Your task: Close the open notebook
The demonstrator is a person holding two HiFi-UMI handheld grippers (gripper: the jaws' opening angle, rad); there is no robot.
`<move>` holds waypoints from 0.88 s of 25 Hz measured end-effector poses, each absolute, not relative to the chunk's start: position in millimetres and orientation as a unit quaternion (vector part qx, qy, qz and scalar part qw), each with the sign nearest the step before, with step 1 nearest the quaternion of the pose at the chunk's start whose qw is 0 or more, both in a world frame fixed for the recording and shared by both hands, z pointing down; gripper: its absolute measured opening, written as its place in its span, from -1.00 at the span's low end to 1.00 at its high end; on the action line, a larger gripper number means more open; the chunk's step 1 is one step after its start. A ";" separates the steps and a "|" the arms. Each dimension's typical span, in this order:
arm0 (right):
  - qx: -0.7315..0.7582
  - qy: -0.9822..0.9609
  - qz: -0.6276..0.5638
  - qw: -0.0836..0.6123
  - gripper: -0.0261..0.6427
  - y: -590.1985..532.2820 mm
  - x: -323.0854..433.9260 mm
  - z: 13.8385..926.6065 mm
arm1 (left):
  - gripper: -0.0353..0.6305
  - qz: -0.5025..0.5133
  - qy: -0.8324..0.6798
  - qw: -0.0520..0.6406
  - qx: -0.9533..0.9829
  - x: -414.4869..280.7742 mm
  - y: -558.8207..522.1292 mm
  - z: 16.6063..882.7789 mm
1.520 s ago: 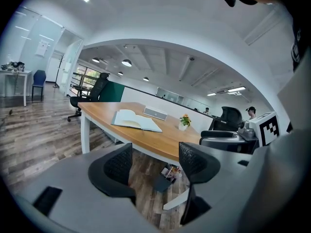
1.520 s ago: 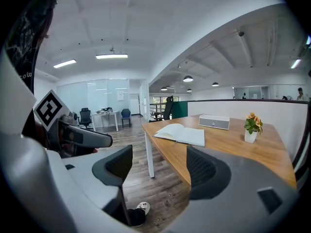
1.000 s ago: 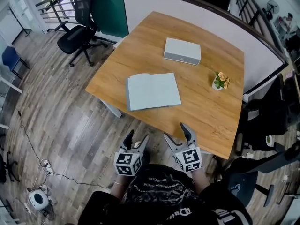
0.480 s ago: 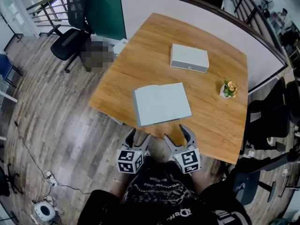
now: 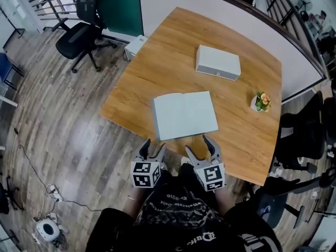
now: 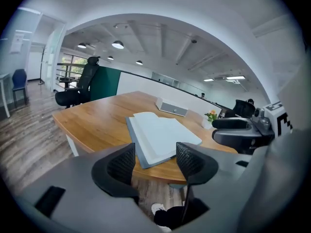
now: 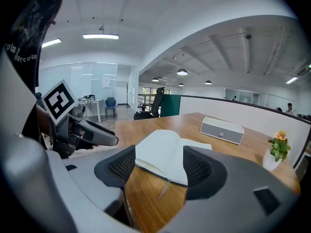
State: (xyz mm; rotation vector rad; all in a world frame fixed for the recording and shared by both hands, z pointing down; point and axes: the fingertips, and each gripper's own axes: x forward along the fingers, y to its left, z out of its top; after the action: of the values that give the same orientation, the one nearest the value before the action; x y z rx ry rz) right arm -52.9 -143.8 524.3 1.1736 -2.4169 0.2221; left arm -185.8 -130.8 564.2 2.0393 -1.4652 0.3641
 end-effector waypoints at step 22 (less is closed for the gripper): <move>0.369 -0.898 0.075 0.227 -0.04 -200.0 -5.5 527.2 | -0.26 0.234 -0.656 0.354 0.624 -186.4 -158.5 632.4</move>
State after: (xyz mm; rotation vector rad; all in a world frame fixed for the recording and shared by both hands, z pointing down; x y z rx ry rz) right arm -5.5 -200.0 527.2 1.0156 -2.4745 0.2059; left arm -186.4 -158.5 632.4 1.6124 -1.6961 0.6056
